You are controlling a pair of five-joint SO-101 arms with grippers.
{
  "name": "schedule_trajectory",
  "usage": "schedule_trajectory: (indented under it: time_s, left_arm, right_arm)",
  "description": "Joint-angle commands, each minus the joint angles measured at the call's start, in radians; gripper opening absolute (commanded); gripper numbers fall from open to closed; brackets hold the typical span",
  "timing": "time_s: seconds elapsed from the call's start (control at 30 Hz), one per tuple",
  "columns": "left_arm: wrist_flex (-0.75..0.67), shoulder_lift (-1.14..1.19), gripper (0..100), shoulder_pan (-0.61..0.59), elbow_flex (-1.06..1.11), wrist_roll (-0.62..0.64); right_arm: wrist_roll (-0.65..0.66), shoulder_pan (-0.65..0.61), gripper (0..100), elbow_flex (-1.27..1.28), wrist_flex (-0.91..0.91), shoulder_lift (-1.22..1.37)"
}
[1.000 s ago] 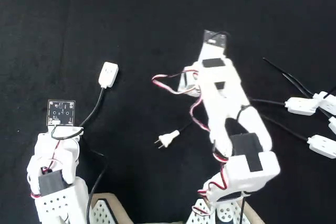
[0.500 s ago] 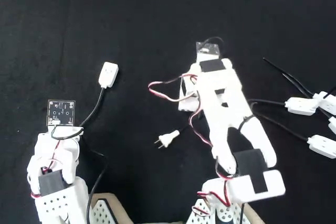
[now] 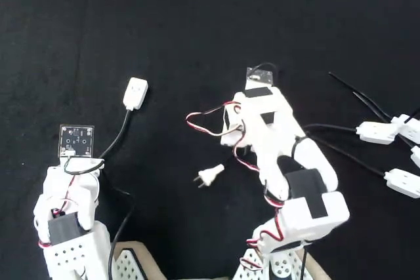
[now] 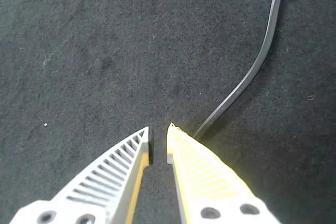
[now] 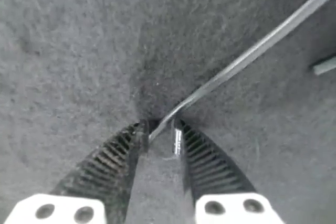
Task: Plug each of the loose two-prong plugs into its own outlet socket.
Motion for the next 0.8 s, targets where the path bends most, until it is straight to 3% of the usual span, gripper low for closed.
schedule_trajectory:
  time_s: [0.0,0.17,0.5,0.63,0.77]
  left_arm:
    - [-0.015,-0.005,7,0.001,0.013,-0.005]
    - [-0.015,-0.005,7,0.001,0.013,-0.006]
    - [-0.014,-0.005,7,0.002,0.013,-0.006]
    - [-0.012,-0.005,7,0.004,0.013,-0.006]
    - [-0.012,-0.005,7,0.002,0.013,-0.006]
  right_arm:
    - [-0.014,-0.005,8.6,0.004,0.029,-0.001]
    - [-0.014,-0.005,8.6,0.015,0.072,0.001]
    - [-0.005,-0.005,8.4,0.038,-0.029,-0.007]
    - [-0.005,-0.005,0.8,-0.041,-0.029,-0.001]
    - [-0.006,-0.005,1.1,-0.088,-0.029,0.001]
